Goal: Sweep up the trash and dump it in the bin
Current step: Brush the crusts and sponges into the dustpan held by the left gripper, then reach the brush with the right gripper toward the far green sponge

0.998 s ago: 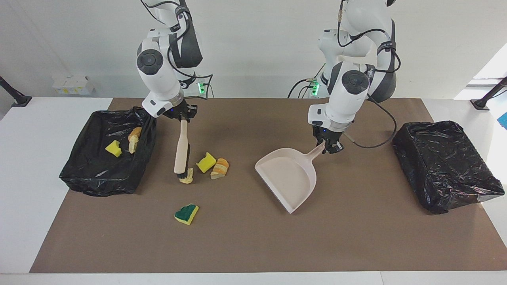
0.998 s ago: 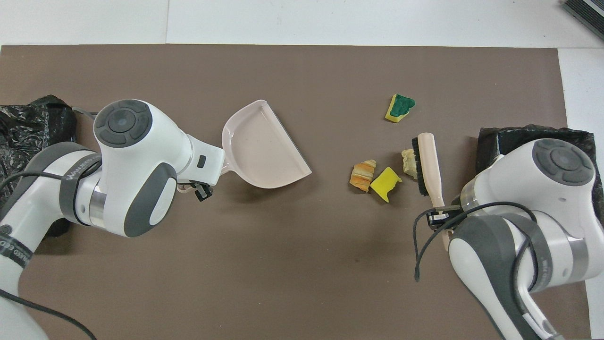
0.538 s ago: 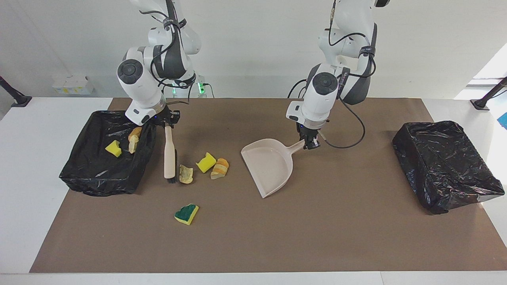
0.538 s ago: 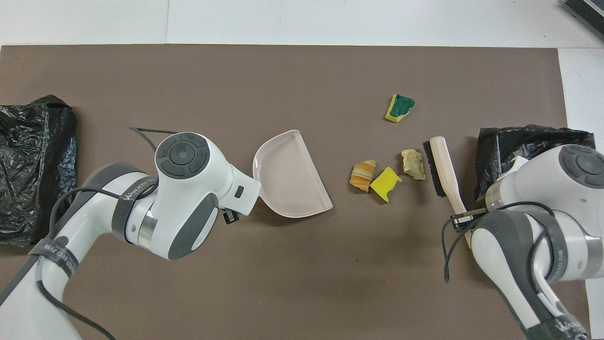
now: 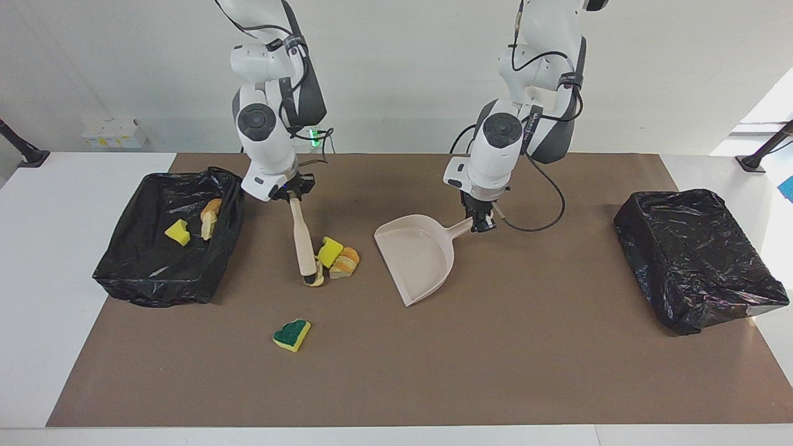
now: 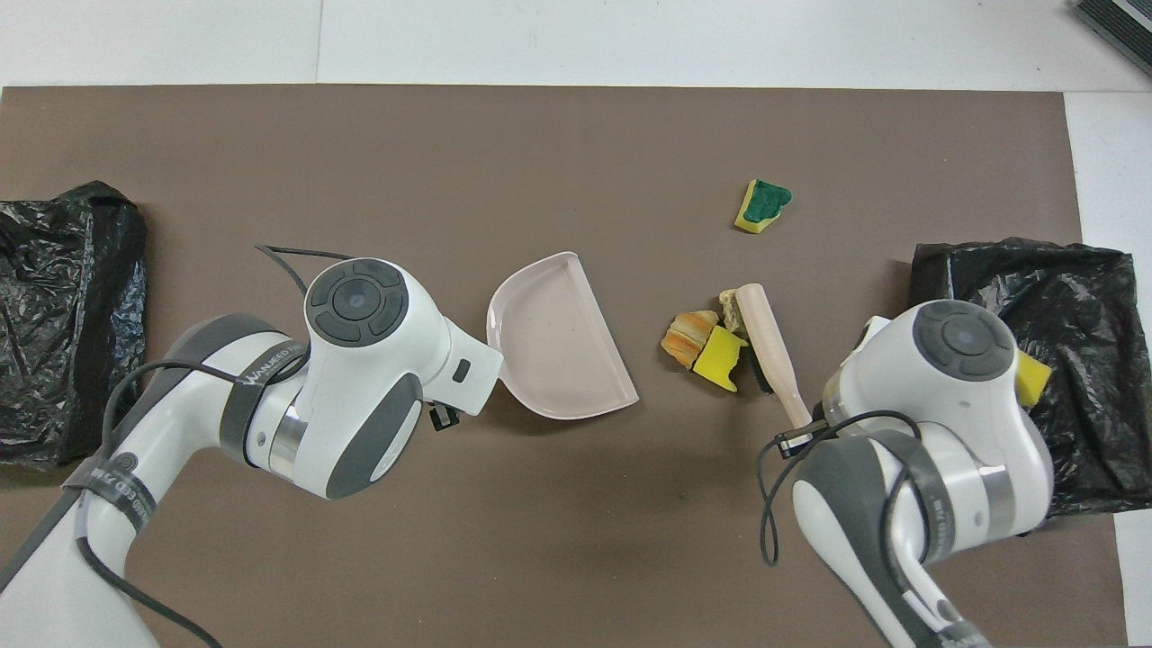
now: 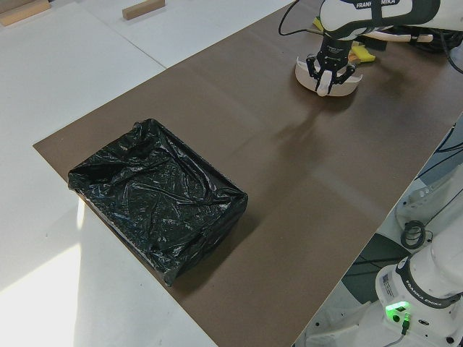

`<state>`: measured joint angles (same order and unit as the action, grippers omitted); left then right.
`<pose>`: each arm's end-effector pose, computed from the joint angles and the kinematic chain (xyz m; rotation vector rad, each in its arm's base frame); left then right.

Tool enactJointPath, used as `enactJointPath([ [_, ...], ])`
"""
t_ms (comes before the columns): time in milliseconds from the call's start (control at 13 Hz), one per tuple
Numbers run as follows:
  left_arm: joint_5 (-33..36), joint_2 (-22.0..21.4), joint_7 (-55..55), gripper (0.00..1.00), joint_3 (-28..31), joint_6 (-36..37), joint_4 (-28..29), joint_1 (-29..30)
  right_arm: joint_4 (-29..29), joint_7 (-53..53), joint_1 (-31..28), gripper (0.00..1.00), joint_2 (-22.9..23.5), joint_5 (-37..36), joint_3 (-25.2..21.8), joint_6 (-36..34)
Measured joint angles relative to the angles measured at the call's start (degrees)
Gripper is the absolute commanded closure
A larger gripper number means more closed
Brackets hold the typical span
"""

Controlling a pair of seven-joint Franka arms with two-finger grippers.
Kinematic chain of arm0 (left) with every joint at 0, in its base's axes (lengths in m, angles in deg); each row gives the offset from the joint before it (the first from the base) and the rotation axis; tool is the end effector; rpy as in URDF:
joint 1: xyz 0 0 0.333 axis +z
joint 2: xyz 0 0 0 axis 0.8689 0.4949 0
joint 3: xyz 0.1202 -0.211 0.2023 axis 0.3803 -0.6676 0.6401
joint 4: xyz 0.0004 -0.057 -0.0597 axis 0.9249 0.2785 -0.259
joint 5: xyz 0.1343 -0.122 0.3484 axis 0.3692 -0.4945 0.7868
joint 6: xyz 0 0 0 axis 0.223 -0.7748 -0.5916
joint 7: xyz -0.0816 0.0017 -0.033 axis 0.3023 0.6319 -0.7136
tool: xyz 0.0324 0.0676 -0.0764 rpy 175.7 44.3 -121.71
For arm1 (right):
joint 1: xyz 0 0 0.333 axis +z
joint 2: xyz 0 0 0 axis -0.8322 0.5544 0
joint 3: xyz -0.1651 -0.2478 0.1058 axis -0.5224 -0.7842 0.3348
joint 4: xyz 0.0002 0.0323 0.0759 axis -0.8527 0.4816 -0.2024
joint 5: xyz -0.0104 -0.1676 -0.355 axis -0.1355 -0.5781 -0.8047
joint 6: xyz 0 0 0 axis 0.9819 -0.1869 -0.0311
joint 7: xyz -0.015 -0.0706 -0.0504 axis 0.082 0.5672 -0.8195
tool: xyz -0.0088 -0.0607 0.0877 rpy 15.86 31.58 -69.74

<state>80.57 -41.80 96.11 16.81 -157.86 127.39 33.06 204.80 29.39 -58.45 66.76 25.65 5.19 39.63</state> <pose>0.4956 -0.2885 0.3808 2.5037 -1.8341 -0.1357 0.4608 0.1314 0.3680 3.0752 0.4402 -0.4127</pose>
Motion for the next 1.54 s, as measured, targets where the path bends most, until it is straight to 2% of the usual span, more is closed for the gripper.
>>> enactJointPath([
  [384,0.16,-0.04,0.29,1.0,0.02,-0.54,0.37,-0.03,-1.1,-4.69,11.76,1.0,1.28,7.51,0.2,2.37],
  [691,0.23,-0.59,2.27,1.0,0.21,-4.56,2.91,-0.02,-3.09,-13.0,19.86,1.0,1.21,8.22,0.4,0.29],
  [998,0.22,-0.99,5.05,1.0,0.64,-8.44,5.1,0.11,-4.97,-13.31,19.47,1.0,1.2,8.22,-0.54,-1.04],
  [1229,0.22,-1.07,5.49,1.0,0.68,-8.66,5.21,0.11,-6.97,-13.25,19.77,1.0,0.7,8.21,-0.36,-4.25],
  [1536,0.22,-1.08,5.51,1.0,0.68,-8.67,5.23,0.11,-7.11,-13.26,18.73,1.0,0.19,8.08,-0.44,-4.13],
])
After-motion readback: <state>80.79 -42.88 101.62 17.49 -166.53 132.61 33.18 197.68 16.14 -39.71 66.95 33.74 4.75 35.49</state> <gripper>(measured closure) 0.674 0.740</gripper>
